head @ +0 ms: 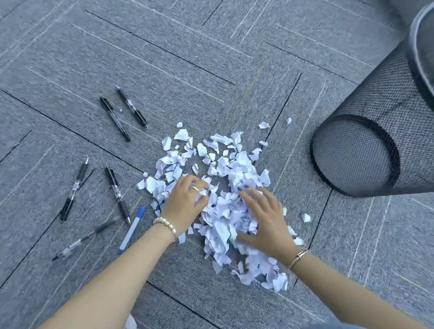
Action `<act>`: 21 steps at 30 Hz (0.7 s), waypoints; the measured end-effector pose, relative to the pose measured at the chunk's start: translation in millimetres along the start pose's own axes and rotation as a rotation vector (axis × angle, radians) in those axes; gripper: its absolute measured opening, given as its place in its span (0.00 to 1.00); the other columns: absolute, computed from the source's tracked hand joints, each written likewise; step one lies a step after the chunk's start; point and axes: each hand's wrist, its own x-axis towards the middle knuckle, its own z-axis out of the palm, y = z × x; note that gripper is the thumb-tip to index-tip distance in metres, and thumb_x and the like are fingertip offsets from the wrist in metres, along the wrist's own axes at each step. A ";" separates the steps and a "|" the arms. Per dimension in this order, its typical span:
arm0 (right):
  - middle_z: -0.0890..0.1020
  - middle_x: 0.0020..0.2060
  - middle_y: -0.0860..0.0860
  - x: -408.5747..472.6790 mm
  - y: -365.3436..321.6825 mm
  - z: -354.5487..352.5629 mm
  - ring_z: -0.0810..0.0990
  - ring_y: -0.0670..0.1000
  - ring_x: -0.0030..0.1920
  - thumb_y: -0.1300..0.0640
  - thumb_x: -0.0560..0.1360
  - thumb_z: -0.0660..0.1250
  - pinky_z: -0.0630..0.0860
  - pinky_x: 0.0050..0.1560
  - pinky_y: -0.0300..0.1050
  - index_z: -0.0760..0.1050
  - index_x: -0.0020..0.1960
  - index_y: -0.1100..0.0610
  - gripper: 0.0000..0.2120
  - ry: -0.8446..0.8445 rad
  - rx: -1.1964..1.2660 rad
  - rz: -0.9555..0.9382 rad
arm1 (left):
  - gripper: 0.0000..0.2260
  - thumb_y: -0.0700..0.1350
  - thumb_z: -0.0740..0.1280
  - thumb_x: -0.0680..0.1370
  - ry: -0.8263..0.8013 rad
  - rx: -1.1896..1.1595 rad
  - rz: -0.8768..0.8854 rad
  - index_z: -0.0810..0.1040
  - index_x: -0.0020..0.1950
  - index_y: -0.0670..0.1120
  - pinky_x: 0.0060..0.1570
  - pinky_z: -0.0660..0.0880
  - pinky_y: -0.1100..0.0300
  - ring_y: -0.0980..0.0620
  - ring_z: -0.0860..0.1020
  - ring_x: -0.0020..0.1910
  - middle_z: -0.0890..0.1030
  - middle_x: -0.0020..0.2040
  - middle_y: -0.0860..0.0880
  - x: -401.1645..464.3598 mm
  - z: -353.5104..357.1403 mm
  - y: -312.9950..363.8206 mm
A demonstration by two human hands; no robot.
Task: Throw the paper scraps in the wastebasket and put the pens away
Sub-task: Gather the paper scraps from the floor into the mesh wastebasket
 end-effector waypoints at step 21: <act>0.78 0.43 0.53 19.1 -51.2 -154.2 0.73 0.53 0.48 0.54 0.71 0.69 0.69 0.52 0.44 0.75 0.46 0.62 0.11 0.289 0.329 0.010 | 0.08 0.45 0.61 0.77 0.184 -0.187 -0.039 0.75 0.53 0.43 0.48 0.66 0.61 0.55 0.68 0.49 0.70 0.48 0.51 37.5 -105.0 86.8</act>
